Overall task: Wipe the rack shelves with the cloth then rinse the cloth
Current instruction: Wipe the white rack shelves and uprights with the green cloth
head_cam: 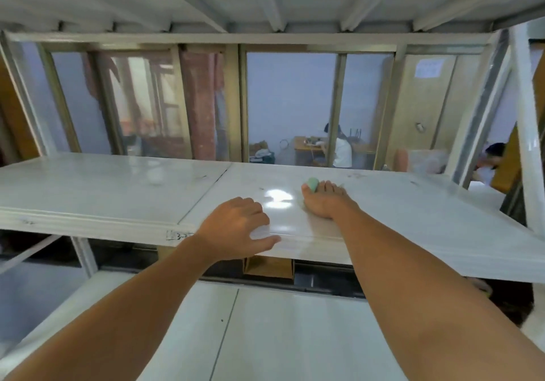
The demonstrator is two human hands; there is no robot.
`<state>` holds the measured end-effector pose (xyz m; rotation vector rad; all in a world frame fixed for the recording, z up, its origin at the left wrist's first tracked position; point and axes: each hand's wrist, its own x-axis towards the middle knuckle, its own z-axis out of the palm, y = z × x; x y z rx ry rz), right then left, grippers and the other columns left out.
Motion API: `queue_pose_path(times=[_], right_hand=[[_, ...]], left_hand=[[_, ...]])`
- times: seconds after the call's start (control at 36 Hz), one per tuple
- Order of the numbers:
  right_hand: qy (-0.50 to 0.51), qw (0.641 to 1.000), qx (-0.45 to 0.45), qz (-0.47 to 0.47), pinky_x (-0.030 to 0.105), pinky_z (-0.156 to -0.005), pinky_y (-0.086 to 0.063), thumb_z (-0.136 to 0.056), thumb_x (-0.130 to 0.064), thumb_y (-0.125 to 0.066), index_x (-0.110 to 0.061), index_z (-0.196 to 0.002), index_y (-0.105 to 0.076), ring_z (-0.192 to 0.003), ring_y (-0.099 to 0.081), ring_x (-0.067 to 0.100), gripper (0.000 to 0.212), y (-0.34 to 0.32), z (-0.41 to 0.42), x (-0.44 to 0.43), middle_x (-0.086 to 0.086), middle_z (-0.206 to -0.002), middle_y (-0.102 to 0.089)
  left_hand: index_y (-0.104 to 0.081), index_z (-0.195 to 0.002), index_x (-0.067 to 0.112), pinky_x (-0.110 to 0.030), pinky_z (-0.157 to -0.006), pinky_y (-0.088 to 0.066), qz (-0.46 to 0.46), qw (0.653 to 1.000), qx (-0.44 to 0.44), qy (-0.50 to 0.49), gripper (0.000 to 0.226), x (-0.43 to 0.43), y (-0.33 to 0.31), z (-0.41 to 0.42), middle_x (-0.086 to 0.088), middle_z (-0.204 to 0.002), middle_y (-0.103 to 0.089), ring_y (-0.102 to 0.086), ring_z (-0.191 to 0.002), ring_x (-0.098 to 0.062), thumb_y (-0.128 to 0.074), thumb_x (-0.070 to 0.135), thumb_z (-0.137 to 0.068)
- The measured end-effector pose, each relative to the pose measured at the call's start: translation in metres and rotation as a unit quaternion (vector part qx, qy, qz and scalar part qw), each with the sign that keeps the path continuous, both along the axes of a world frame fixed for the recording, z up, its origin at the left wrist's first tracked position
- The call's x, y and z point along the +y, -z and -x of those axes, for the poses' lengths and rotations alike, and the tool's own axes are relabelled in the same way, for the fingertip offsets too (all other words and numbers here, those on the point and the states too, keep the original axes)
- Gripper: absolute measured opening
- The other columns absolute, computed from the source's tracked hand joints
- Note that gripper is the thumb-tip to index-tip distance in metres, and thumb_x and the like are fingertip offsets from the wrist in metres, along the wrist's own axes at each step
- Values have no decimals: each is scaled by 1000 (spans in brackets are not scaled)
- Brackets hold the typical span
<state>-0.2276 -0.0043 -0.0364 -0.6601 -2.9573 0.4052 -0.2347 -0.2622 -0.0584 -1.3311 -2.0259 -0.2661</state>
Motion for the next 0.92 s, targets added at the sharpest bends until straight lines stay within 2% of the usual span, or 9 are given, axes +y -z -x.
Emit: queue_pose_path(times=[0.22,0.44,0.56,0.75,0.92], right_hand=[[-28,1000,13,-6,46,-123,-2,-97,-64,-5,-7,-158,-4,-152,-7,30,84,-1,46,-88,16,-165,-5],[-32,999,12,3,44,-121,0,-97,-64,-5,-7,-158,-2,-153,-2,28,84,-1,81,-157,13,-166,-2],[-45,999,19,2,43,-121,0,-97,-64,-5,-7,-158,-4,-153,-4,27,83,-1,101,-193,13,-166,-4],[-55,998,20,10,42,-123,-3,-97,-64,-5,-7,-158,-10,-152,-10,25,84,-3,136,-233,12,-165,-11],[-58,998,9,-15,43,-123,-3,-98,-62,-6,-5,-158,-6,-152,-7,26,82,-3,159,-258,13,-166,-7]], left_hand=[[-75,-97,19,-24,-74,-48,-77,993,-26,-84,46,-93,7,38,3,-94,-71,-61,-81,-13,-48,55,-96],[-73,-85,18,-33,-66,-51,-105,981,-33,-157,43,-190,18,79,2,-83,-69,-58,-74,-16,-42,43,-98],[-74,-93,19,-31,-68,-51,-103,984,-42,-142,37,-214,23,91,3,-90,-69,-59,-79,-16,-44,41,-98],[-74,-93,18,-25,-65,-47,-104,988,-39,-108,34,-226,21,108,4,-89,-69,-59,-77,-15,-49,42,-97],[-75,-93,15,-32,-63,-51,-83,996,-19,-38,33,-236,18,124,0,-88,-70,-61,-77,-17,-53,38,-97]])
